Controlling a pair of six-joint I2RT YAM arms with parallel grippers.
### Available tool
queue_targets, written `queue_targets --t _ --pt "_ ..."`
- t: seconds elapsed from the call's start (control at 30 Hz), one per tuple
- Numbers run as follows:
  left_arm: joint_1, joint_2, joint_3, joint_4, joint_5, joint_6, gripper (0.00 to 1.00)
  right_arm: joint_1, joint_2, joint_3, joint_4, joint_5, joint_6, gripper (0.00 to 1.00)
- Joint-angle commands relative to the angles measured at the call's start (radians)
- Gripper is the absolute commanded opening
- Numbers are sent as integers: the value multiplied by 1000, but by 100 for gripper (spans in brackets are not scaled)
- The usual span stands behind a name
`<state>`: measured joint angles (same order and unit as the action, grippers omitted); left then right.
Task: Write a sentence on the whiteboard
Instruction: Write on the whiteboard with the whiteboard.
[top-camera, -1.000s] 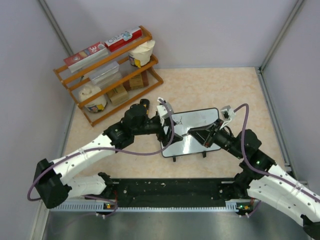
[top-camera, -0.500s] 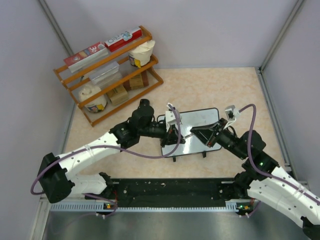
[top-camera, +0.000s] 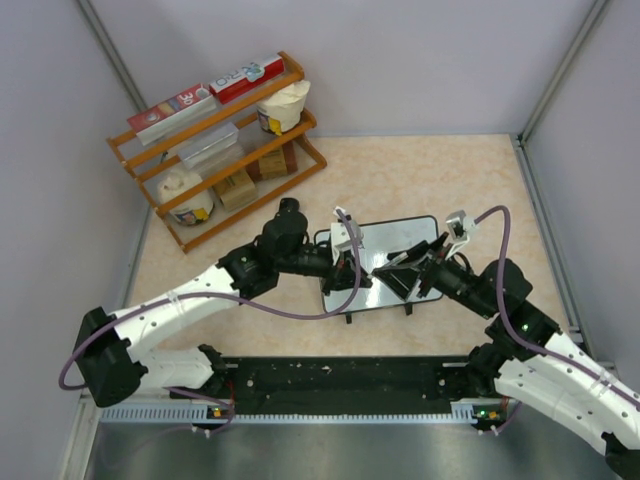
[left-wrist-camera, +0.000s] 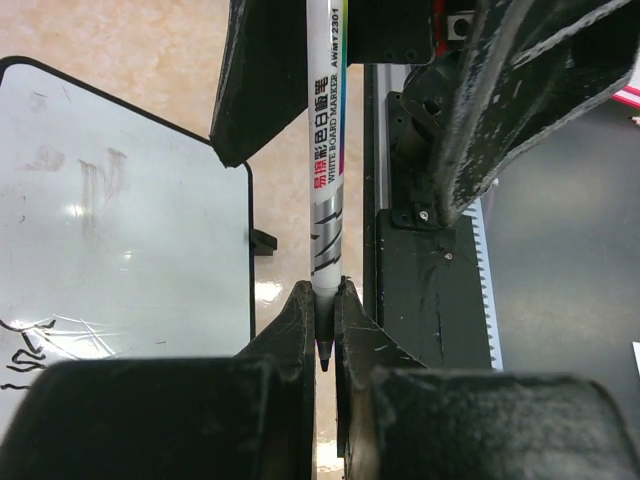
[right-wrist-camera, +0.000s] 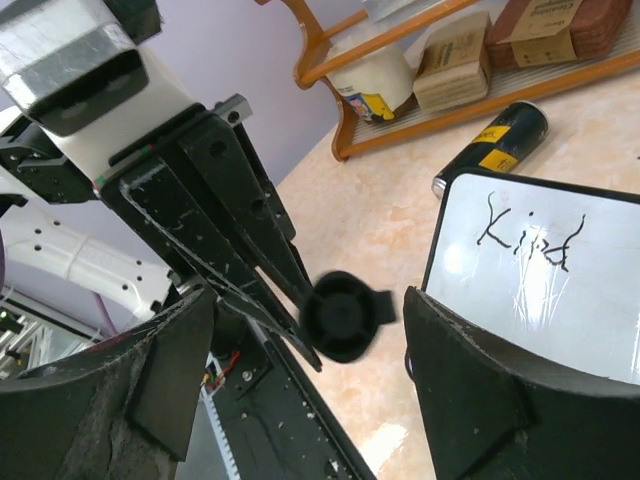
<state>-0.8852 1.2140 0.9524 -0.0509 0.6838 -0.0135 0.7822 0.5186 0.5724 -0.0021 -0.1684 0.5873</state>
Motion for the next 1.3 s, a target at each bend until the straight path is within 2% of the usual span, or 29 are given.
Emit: queue_targets --t 0.0,0.1,0.13,0.23,0.57,0.6,0.63,0.73,0.77,0.8,0.83,0.93,1.03,1.2,1.27 --pt "-3 -48 40 2 -3 37 0 -1 -8 52 4 -39 6 73" --pt "-3 -56 43 -13 0 43 0 -1 -9 53 4 -65 5 57" --pt "-3 -56 43 -21 0 43 0 -3 -5 55 4 -71 3 43" --pt "-3 -62 42 -30 -4 46 0 -1 9 57 5 -85 5 28" --pt "-3 -82 31 -38 -18 47 0 -3 20 58 11 -100 8 16" --pt "-3 -83 29 -38 -15 47 0 -1 20 55 10 -95 9 12" --pt "-3 -80 29 -40 -13 47 0 -3 18 55 8 -89 14 1" --pt "-3 -82 26 -43 -7 46 0 -3 11 47 7 -65 34 0" --pt "-3 -82 25 -43 -3 46 0 -1 8 47 8 -60 35 5" --pt "-3 -82 23 -43 -3 43 0 -1 6 44 11 -60 34 12" --pt "-3 -82 23 -44 -1 43 0 -1 -5 44 13 -56 35 29" --pt "-3 -83 20 -43 -1 44 0 -1 -12 41 16 -46 31 48" --pt "-3 -80 20 -41 0 43 0 -3 -2 46 17 -60 28 45" --pt "-3 -80 22 -43 10 40 0 -1 14 41 27 -77 31 31" --pt "-3 -77 22 -43 14 40 0 -1 15 35 40 -85 40 29"
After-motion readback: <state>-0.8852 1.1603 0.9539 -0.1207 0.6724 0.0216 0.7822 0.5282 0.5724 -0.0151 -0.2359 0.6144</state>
